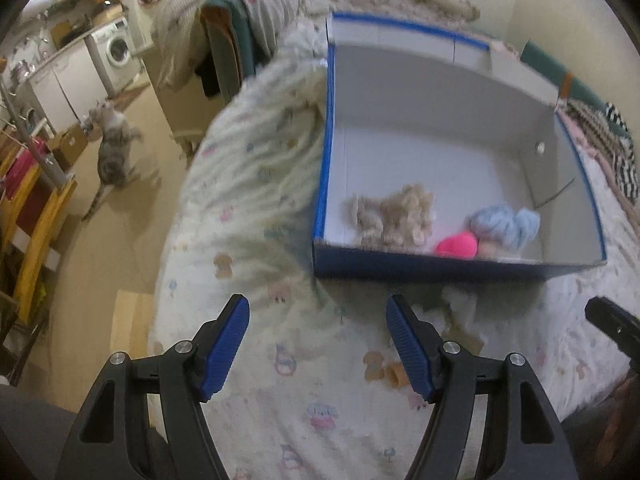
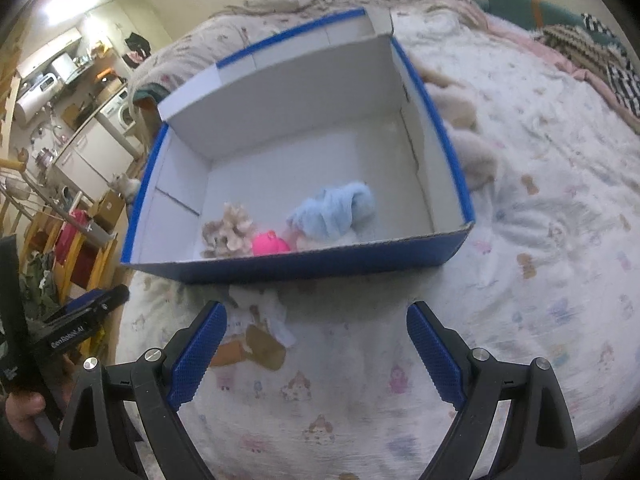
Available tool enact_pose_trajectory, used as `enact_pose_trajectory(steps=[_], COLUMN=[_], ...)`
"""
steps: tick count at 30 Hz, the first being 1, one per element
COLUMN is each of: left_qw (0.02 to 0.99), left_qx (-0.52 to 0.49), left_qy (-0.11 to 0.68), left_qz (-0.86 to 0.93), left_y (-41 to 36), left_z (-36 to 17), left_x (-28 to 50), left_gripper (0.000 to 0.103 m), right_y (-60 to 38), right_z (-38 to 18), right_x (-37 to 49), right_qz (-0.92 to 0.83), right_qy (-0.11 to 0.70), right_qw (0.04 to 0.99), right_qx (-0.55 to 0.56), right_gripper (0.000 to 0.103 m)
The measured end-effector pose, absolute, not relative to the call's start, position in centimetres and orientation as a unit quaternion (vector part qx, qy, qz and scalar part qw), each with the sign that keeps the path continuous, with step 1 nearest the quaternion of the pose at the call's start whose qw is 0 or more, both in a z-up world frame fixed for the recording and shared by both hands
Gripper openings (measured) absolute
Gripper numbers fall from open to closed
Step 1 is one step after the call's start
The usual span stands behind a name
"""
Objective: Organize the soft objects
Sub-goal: 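Lower both tools toward the clear packets on the bedspread beside the box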
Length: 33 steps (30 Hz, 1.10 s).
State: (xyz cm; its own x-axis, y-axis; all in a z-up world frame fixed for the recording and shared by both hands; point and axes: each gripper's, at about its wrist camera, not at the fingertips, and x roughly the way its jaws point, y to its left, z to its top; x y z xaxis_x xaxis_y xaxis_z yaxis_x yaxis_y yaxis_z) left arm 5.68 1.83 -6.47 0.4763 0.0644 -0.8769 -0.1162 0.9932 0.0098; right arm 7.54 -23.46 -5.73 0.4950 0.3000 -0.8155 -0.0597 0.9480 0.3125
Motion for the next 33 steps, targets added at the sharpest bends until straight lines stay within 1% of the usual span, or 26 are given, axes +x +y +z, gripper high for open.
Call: enact_pose_trajectory(steps=[6, 8, 9, 10, 11, 13, 17, 18, 19, 20, 22, 23, 26, 31, 32, 33], left_qw=[0.820, 0.801, 0.792, 0.782, 0.772, 0.752, 0.738, 0.736, 0.731, 0.726, 0.719, 0.718, 0.717, 0.736, 0.743, 0.749], left_qx=[-0.048, -0.062, -0.065, -0.068, -0.072, -0.081, -0.085, -0.086, -0.091, -0.097, -0.101, -0.102, -0.121, -0.104, -0.098, -0.093], left_qy=[0.570, 0.595, 0.606, 0.620, 0.632, 0.654, 0.669, 0.671, 0.675, 0.680, 0.686, 0.687, 0.684, 0.667, 0.662, 0.655], left_qz=[0.022, 0.007, 0.001, -0.006, -0.015, -0.029, -0.030, -0.031, -0.033, -0.037, -0.039, -0.043, -0.057, -0.040, -0.037, -0.033], left_y=[0.7, 0.1, -0.3, -0.8, -1.3, -2.1, -3.0, -3.1, -3.1, -3.0, -3.1, -3.1, -2.6, -1.2, -1.0, -0.7], left_z=[-9.6, -11.0, -11.7, -12.4, -13.1, -14.4, -15.9, -16.1, -16.4, -16.6, -16.8, -16.7, -16.1, -14.0, -13.5, -13.0], left_x=[6.6, 7.0, 7.2, 7.3, 7.5, 7.7, 8.0, 8.1, 8.2, 8.1, 8.2, 8.1, 7.6, 6.5, 6.2, 5.9], left_gripper=[0.068, 0.062, 0.056, 0.047, 0.044, 0.044, 0.043, 0.038, 0.027, 0.021, 0.012, 0.009, 0.008, 0.008, 0.008, 0.005], right_y=[-22.8, -22.6, -22.6, -22.5, -22.5, -22.4, -22.7, -22.7, -22.7, -22.7, -22.7, -22.6, -22.5, -22.4, -22.4, -22.3], right_z=[-7.0, -7.3, -7.4, -7.5, -7.6, -7.8, -8.1, -8.1, -8.1, -8.1, -8.1, -8.2, -8.3, -9.6, -10.1, -10.7], right_x=[8.4, 8.7, 8.8, 8.9, 9.1, 9.2, 9.3, 9.3, 9.3, 9.3, 9.4, 9.5, 9.7, 9.9, 10.0, 10.1], right_qz=[0.105, 0.103, 0.102, 0.102, 0.101, 0.100, 0.098, 0.098, 0.099, 0.099, 0.101, 0.102, 0.105, 0.127, 0.135, 0.141], right_qy=[0.512, 0.517, 0.519, 0.520, 0.520, 0.523, 0.529, 0.529, 0.530, 0.530, 0.531, 0.531, 0.535, 0.563, 0.574, 0.583], right_qw=[0.843, 0.841, 0.840, 0.840, 0.839, 0.838, 0.835, 0.834, 0.834, 0.833, 0.833, 0.833, 0.830, 0.803, 0.791, 0.780], right_qx=[0.125, 0.124, 0.123, 0.122, 0.119, 0.117, 0.117, 0.118, 0.119, 0.120, 0.120, 0.120, 0.119, 0.151, 0.165, 0.177], right_gripper=[0.097, 0.097, 0.097, 0.097, 0.097, 0.097, 0.097, 0.097, 0.097, 0.097, 0.097, 0.097, 0.097, 0.096, 0.094, 0.085])
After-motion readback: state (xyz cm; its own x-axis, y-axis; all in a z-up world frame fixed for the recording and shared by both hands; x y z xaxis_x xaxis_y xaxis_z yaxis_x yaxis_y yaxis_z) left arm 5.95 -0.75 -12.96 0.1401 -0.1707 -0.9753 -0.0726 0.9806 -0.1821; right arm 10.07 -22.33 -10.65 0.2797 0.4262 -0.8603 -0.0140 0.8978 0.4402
